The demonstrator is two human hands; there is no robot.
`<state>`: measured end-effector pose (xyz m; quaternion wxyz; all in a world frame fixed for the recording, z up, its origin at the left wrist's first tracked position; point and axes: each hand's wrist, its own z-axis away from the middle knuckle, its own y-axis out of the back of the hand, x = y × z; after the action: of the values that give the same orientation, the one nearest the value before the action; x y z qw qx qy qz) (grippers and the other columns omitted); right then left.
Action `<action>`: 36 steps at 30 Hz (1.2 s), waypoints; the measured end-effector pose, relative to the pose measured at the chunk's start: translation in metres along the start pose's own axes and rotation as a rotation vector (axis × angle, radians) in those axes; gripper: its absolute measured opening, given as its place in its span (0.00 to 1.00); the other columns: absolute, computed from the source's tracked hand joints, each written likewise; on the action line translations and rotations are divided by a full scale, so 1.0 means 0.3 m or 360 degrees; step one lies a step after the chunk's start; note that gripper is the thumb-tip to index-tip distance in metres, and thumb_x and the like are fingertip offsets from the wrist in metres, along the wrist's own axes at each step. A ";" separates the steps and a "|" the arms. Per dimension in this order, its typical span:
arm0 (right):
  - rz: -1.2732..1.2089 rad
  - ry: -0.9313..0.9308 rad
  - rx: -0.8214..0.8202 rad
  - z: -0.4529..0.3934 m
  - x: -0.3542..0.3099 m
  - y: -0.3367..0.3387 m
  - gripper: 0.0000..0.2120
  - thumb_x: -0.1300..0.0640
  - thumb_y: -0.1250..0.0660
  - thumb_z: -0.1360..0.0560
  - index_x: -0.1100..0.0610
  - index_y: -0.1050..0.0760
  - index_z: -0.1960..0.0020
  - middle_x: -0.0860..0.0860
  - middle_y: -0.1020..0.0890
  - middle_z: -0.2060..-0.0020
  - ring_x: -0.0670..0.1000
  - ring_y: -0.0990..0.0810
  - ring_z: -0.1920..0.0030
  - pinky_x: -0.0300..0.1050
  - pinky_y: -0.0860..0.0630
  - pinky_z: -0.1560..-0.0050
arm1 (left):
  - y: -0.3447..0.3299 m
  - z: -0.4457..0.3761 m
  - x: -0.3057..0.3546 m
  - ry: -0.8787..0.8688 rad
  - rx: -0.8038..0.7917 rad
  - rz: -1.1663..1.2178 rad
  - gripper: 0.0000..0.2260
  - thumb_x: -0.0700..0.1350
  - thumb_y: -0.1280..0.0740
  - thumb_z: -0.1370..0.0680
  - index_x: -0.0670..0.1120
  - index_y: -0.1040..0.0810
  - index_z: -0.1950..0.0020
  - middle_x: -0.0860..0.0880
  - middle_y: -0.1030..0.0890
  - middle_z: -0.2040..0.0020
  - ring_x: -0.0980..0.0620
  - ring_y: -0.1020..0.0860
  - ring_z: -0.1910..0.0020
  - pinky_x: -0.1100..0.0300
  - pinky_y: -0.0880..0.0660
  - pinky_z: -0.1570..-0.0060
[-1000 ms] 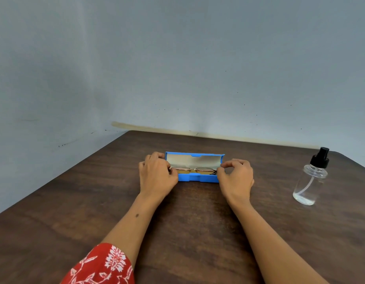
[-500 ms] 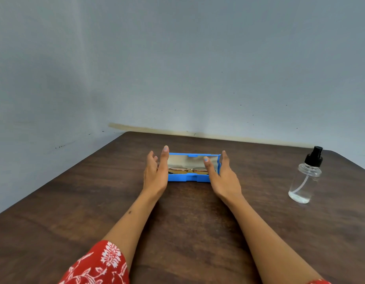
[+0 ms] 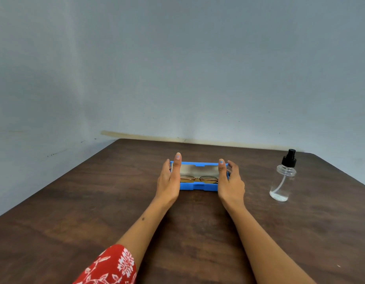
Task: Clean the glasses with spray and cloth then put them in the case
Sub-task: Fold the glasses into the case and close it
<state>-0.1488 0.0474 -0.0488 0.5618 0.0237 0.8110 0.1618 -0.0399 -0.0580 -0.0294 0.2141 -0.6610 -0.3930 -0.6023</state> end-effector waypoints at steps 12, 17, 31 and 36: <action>0.0106 0.0012 0.0084 -0.013 0.041 0.157 0.26 0.34 0.46 0.25 0.54 0.30 0.41 0.54 0.19 0.45 0.56 0.22 0.47 0.49 0.28 0.46 | -0.148 0.013 0.008 -0.0083 0.0157 -0.0198 0.32 0.72 0.51 0.30 0.50 0.31 0.39 0.48 0.26 0.40 0.51 0.28 0.46 0.54 0.32 0.43; 0.0130 -0.0003 0.0063 -0.017 0.039 0.168 0.26 0.33 0.44 0.27 0.54 0.31 0.45 0.54 0.19 0.47 0.55 0.22 0.48 0.47 0.29 0.51 | -0.146 -0.006 -0.015 -0.0138 0.0266 -0.0312 0.22 0.68 0.50 0.26 0.50 0.32 0.53 0.49 0.23 0.57 0.49 0.25 0.54 0.55 0.33 0.55; 0.0202 -0.0013 0.0045 -0.042 0.072 0.166 0.19 0.43 0.31 0.29 0.53 0.34 0.50 0.49 0.27 0.57 0.50 0.30 0.57 0.43 0.35 0.57 | -0.096 -0.050 -0.050 -0.0154 0.0233 -0.0208 0.10 0.51 0.29 0.27 0.48 0.24 0.51 0.53 0.23 0.50 0.54 0.26 0.47 0.59 0.31 0.50; 0.0203 -0.0024 -0.0025 -0.042 0.071 0.177 0.20 0.45 0.29 0.29 0.54 0.33 0.45 0.51 0.24 0.50 0.50 0.28 0.52 0.44 0.31 0.53 | -0.077 -0.063 -0.049 -0.0068 0.0096 -0.0234 0.20 0.49 0.28 0.27 0.46 0.24 0.37 0.47 0.24 0.37 0.49 0.27 0.38 0.50 0.27 0.38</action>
<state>-0.1758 0.0994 -0.0487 0.5567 0.0721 0.8023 0.2032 -0.0693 -0.0621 -0.0447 0.1806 -0.6363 -0.4630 -0.5900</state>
